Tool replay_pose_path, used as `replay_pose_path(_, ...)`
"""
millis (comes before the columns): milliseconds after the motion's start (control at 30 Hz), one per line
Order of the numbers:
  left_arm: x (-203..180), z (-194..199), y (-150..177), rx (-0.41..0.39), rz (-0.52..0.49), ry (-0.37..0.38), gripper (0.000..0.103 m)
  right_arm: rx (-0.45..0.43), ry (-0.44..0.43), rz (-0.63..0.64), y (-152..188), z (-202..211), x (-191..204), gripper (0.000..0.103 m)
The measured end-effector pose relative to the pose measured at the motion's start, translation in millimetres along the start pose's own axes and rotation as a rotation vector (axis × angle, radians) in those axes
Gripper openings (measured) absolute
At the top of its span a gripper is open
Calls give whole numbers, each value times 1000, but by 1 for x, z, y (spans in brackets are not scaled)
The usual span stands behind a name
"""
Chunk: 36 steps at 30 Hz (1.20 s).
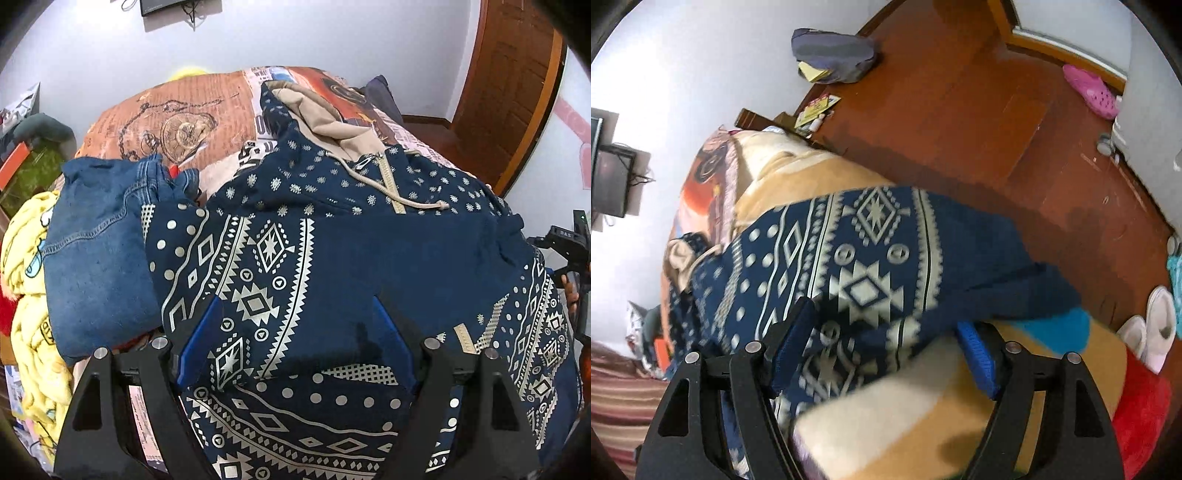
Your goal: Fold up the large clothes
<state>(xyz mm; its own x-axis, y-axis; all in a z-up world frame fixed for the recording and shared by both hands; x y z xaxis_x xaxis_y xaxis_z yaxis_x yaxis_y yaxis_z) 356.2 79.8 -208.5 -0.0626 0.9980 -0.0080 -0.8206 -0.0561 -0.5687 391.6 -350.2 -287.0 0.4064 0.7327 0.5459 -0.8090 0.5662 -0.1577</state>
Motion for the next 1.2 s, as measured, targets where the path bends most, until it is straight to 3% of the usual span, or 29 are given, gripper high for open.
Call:
replay_pose_path(67, 2, -2, 2, 7, 6, -4, 81, -24, 27, 11, -5, -1, 2, 71)
replay_pose_path(100, 3, -3, 3, 11, 8, -6, 81, -36, 38, 18, -7, 0, 2, 64)
replay_pose_path(167, 5, -4, 4, 15, 10, -12, 81, -65, 76, 54, -10, 4, 8, 47)
replay_pose_path(233, 8, -3, 6, 12, 4, -29, 81, -92, 115, 110, -13, 10, 17, 22)
replay_pose_path(300, 10, 0, 7, 7, -2, -39, 81, -125, 114, 148, -15, 20, 26, 16)
replay_pose_path(533, 15, 17, 10, -24, -1, -40, 81, -260, 33, 330, -11, 84, 94, 12)
replay_pose_path(733, 18, 34, 13, -53, -7, -39, 81, -296, -64, 596, 34, 117, 185, 12)
replay_pose_path(833, 19, 39, 16, -57, -14, -36, 81, -250, -102, 731, 70, 109, 214, 12)
replay_pose_path(933, 21, 41, 20, -49, -11, -31, 81, -161, -82, 817, 102, 80, 222, 12)
replay_pose_path(1067, 23, 41, 27, -32, -6, -21, 81, 15, -26, 824, 131, 21, 206, 12)
replay_pose_path(1200, 23, 41, 37, -18, -23, -19, 81, 99, 38, 796, 145, -7, 187, 15)
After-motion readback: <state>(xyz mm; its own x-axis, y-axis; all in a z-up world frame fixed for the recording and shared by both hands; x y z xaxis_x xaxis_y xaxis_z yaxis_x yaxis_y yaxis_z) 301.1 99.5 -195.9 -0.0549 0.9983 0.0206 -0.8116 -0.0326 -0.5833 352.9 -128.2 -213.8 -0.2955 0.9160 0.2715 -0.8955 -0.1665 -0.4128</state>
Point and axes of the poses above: each gripper's, at about its wrist camera, not at the fingertips, and z roughly against the way its jaws point, x to its left, y to its underside, the point moved 3 cm from there along -z, roughly the way its jaws point, and after that the axes turned 2 degrees about -x, right-handed, at the moved point
